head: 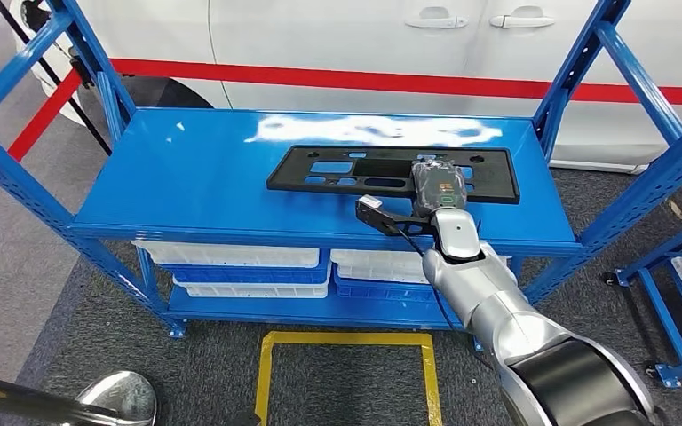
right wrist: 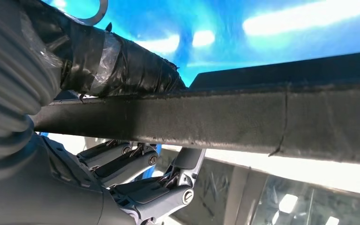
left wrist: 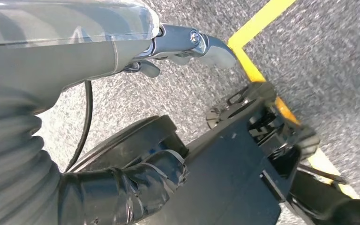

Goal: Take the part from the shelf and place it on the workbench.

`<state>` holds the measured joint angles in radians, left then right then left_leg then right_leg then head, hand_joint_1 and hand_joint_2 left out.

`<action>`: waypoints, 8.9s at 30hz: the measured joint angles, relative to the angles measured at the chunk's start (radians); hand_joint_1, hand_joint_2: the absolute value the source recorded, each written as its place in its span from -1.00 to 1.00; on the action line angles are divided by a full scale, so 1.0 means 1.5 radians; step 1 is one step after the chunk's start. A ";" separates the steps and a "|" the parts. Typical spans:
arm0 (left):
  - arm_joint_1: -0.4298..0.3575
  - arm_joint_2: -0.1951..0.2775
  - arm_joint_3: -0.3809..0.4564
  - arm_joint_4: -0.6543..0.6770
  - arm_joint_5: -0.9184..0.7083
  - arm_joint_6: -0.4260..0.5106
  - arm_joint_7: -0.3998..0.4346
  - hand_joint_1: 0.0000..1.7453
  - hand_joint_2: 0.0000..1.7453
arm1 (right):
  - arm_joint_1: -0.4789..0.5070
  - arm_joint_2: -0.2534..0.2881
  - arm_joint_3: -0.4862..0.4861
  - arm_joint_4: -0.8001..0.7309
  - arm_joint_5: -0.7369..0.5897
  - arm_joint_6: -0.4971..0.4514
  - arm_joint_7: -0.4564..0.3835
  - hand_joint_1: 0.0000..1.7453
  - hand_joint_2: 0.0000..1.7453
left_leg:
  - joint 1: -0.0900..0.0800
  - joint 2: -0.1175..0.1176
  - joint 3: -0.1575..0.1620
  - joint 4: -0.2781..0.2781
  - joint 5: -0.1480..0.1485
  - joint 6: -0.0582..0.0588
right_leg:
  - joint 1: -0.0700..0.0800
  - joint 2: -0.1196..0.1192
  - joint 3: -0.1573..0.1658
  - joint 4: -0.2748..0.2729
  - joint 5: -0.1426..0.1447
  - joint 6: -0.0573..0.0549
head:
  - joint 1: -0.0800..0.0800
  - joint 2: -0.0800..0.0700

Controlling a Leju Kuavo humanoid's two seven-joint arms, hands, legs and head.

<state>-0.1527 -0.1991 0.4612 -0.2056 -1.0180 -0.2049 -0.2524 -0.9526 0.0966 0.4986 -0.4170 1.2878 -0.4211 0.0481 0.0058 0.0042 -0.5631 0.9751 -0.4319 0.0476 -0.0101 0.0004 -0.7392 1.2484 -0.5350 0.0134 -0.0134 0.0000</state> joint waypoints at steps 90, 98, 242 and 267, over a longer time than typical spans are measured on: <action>0.004 0.001 -0.016 0.000 0.015 0.009 0.002 -1.00 1.00 | 0.003 -0.001 0.000 0.002 -0.010 0.000 0.015 1.00 1.00 | 0.001 -0.004 -0.013 0.028 -0.010 -0.014 | -0.003 -0.001 0.058 -0.130 0.075 0.003 | 0.000 0.000; 0.003 0.001 -0.016 0.000 0.016 0.010 0.005 -1.00 1.00 | 0.007 -0.003 0.000 0.002 -0.011 0.000 0.018 1.00 1.00 | -0.004 -0.002 -0.056 0.034 0.020 -0.001 | -0.002 0.000 0.058 -0.019 -0.006 0.004 | 0.001 0.000; 0.012 0.026 -0.051 0.000 0.025 0.035 -0.037 -1.00 1.00 | 0.098 -0.090 -0.083 -0.046 -0.125 -0.103 -0.080 1.00 1.00 | -0.011 0.030 -0.022 0.020 0.000 -0.017 | 0.006 -0.073 0.088 -0.141 0.057 -0.017 | 0.002 0.000; 0.036 0.032 -0.036 0.000 0.063 0.061 -0.059 -1.00 1.00 | 0.361 -0.099 -0.051 -0.277 -0.073 -0.110 -0.044 1.00 1.00 | 0.003 0.007 -0.074 0.127 -0.028 -0.043 | -0.004 -0.046 0.100 -0.141 0.048 -0.028 | -0.005 0.000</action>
<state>-0.0987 -0.1512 0.4075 -0.2060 -0.9228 -0.1137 -0.3409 -0.4114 -0.0520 0.4217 -0.8327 1.1789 -0.5859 -0.0175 0.0101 0.0150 -0.6735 1.1653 -0.4739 -0.0169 -0.0159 -0.0680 -0.5896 1.0363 -0.4635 -0.0290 -0.0203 0.0000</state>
